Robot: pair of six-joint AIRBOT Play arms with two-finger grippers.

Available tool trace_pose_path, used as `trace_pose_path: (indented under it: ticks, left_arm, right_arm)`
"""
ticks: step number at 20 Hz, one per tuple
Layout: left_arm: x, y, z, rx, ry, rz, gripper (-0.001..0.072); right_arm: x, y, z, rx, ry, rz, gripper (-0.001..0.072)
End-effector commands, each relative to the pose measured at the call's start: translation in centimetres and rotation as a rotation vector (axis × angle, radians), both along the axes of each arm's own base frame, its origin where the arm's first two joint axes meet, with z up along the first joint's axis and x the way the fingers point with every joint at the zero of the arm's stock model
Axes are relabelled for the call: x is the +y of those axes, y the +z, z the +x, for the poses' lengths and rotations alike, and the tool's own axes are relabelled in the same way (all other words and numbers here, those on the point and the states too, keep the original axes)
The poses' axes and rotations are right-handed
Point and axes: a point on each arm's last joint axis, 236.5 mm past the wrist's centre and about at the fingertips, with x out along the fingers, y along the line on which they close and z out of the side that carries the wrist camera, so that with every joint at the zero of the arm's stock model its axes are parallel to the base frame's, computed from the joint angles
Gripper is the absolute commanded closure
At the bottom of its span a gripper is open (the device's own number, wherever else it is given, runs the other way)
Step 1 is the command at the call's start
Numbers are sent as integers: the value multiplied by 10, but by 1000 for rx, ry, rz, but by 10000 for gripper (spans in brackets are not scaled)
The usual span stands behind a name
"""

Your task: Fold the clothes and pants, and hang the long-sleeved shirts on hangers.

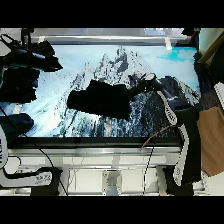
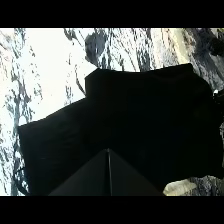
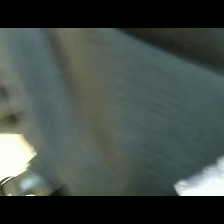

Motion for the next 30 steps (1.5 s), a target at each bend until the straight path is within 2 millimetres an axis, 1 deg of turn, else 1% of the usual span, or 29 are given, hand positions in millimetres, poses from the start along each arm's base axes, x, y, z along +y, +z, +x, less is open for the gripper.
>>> trace_pose_path:
  ticks: [1, 2, 3, 4, 5, 6, 7, 8, 10, 11, 13, 16, 17, 18, 19, 20, 22, 25, 26, 29, 30]
  left_arm:
    - [-1, -3, -6, 19, -25, 11, 686]
    - [-1, -3, -6, 19, -25, 10, 686]
    - [-1, -3, -6, 19, -25, 10, 686]
    - [-1, -3, -6, 19, -25, 9, 686]
    - [-2, -3, -6, 19, -25, 8, 686]
    - [-3, -2, -6, 19, -27, 2, 686]
    - [-4, -2, -6, 18, -28, -3, 686]
    - [-7, 0, -7, 18, -33, -17, 686]
    - [-10, 2, -7, 16, -36, -31, 686]
    - [-11, 3, -7, 15, -38, -39, 686]
    - [-12, 3, -7, 14, -39, -43, 686]
    - [-12, 4, -7, 14, -39, -45, 686]
    - [-12, 4, -7, 14, -39, -45, 686]
    - [-12, 4, -7, 13, -39, -46, 686]
    - [-12, 4, -6, 11, -38, -46, 686]
    - [-13, 5, -6, 9, -38, -52, 686]
    - [-15, 7, -6, 6, -39, -62, 686]
    - [-17, 8, -6, 8, -39, -73, 686]
    - [-17, 8, -6, 8, -40, -73, 686]
    - [-17, 8, -6, 7, -40, -72, 686]
    - [-17, 8, -6, 7, -40, -72, 686]
  right_arm:
    - [33, 67, -7, -60, 75, 201, 701]
    - [30, 90, -1, -105, 79, 211, 702]
    - [20, 115, 7, -143, 72, 199, 701]
    - [7, 136, 13, -170, 63, 179, 702]
    - [-13, 153, 17, -183, 40, 142, 702]
    - [-36, 163, 19, -184, 9, 100, 702]
    - [-66, 166, 17, -180, -14, 30, 702]
    - [-99, 164, 16, -179, -45, -63, 702]
    - [-174, 158, 15, -182, -135, -272, 703]
    - [-213, 160, 12, -176, -188, -357, 703]
    - [-280, 168, -1, -143, -287, -464, 704]
    - [-377, 184, -33, -98, -476, -616, 704]
    - [-405, 189, -49, -80, -539, -668, 704]
    - [-433, 193, -69, -53, -604, -723, 704]
    - [-457, 198, -92, -26, -667, -764, 704]
    - [-474, 201, -114, 0, -720, -787, 704]
    - [-495, 207, -161, 41, -813, -796, 704]
    - [-503, 210, -229, 84, -915, -805, 704]
    - [-506, 210, -252, 103, -982, -809, 704]
    - [-518, 205, -308, 185, -1174, -835, 701]
    - [-519, 202, -322, 230, -1216, -827, 664]
